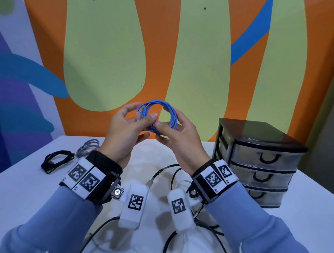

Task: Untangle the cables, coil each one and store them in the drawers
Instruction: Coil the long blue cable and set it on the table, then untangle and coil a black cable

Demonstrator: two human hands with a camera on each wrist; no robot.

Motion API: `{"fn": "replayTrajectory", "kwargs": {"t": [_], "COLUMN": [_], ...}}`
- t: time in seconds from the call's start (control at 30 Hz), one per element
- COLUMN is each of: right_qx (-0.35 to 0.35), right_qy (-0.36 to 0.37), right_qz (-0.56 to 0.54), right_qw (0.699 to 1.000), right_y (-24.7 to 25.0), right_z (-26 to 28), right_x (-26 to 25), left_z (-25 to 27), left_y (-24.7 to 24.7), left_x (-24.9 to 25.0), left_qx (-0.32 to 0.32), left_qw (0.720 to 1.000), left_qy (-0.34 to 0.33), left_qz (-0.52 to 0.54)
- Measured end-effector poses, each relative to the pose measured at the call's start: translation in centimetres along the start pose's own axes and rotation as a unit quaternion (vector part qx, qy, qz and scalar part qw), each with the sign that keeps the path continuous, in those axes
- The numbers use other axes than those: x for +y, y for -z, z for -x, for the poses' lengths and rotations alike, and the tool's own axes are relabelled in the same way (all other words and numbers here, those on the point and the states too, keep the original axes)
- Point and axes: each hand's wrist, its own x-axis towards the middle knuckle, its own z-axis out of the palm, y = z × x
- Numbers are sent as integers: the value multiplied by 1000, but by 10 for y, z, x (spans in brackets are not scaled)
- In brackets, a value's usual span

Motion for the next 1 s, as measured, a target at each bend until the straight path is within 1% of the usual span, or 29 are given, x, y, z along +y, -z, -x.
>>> {"fn": "replayTrajectory", "kwargs": {"t": [0.2, 0.33, 0.5, 0.57, 0.63, 0.7, 0.73, 0.77, 0.8, 0.83, 0.87, 0.93, 0.97, 1.0], "right_qx": [-3, 2, 17, 37, 56, 51, 37, 14, -20, -62, -110, -192, -219, -235], "right_qy": [-30, -37, -59, -76, -84, -73, -64, -63, -79, -107, -144, -208, -219, -222], "right_qz": [17, 9, 10, 49, 140, 258, 314, 362, 405, 447, 488, 561, 582, 586], "right_qw": [999, 999, 998, 995, 985, 962, 947, 930, 911, 886, 854, 778, 752, 743], "right_y": [-1, -3, -1, 1, 7, 18, 24, 31, 37, 42, 47, 55, 58, 60], "right_z": [-2, -1, 0, -2, -7, -10, -10, -10, -9, -7, -5, -1, 0, 1], "right_x": [0, -2, -4, -5, -8, -12, -16, -19, -20, -21, -20, -16, -13, -10], "left_z": [-1, -4, -9, -12, -16, -22, -26, -30, -33, -36, -39, -43, -45, -46], "left_y": [3, 5, 8, 10, 15, 23, 29, 36, 42, 48, 52, 56, 57, 58], "left_x": [-5, -7, -13, -14, -14, -13, -14, -13, -13, -13, -13, -14, -14, -15], "left_qx": [1, 5, 2, 14, 31, 56, 71, 84, 95, 103, 107, 103, 98, 90], "left_qw": [996, 995, 988, 982, 975, 968, 965, 961, 957, 954, 949, 936, 929, 924], "left_qy": [-67, -77, -89, -102, -121, -128, -125, -120, -113, -103, -92, -60, -37, -10], "left_qz": [-61, -69, -125, -158, -185, -208, -221, -235, -249, -264, -281, -330, -354, -370]}}
